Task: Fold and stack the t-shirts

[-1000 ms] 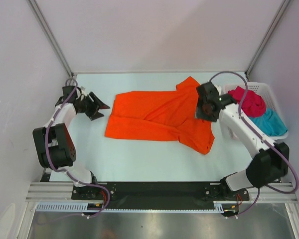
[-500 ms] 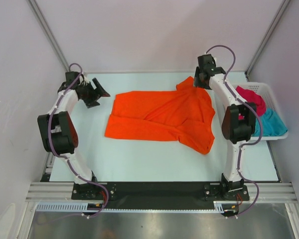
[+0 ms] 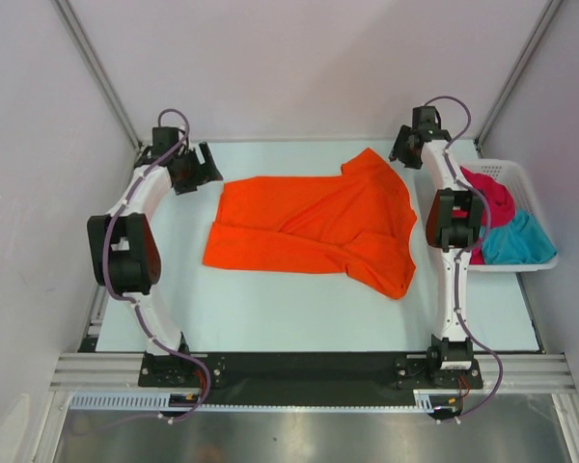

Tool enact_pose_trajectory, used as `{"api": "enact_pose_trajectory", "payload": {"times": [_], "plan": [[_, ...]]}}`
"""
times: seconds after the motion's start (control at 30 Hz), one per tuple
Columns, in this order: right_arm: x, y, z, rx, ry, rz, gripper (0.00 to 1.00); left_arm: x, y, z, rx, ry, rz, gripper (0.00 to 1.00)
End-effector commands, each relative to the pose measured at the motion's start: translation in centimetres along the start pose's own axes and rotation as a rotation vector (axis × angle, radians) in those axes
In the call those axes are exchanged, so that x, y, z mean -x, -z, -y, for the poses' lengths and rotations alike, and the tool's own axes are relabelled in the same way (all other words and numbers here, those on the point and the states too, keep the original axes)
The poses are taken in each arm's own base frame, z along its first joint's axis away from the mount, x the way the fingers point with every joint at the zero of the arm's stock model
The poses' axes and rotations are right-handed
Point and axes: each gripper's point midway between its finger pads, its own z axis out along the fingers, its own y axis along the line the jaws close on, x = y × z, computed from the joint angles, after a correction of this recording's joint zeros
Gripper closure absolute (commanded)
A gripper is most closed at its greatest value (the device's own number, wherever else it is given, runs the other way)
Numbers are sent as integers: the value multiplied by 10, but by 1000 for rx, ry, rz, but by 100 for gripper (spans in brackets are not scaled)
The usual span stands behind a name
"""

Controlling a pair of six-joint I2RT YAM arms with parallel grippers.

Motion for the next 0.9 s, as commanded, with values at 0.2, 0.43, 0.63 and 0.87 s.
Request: {"api": "enact_pose_trajectory", "payload": {"times": [0.2,0.43,0.63,0.87], "plan": [[-4,-23,-46,231,-50,-21,47,40,-3,-50,368,-46,93,11],[-13,-39,-45,258,-79,-39,47,24,-29,-67,434,18,35,11],[-1,-37,-31,256,-107,-21,48,23,-38,-70,448,58,36,11],[16,-21,-34,261,-115,17,50,40,-37,-62,427,85,90,11]]}}
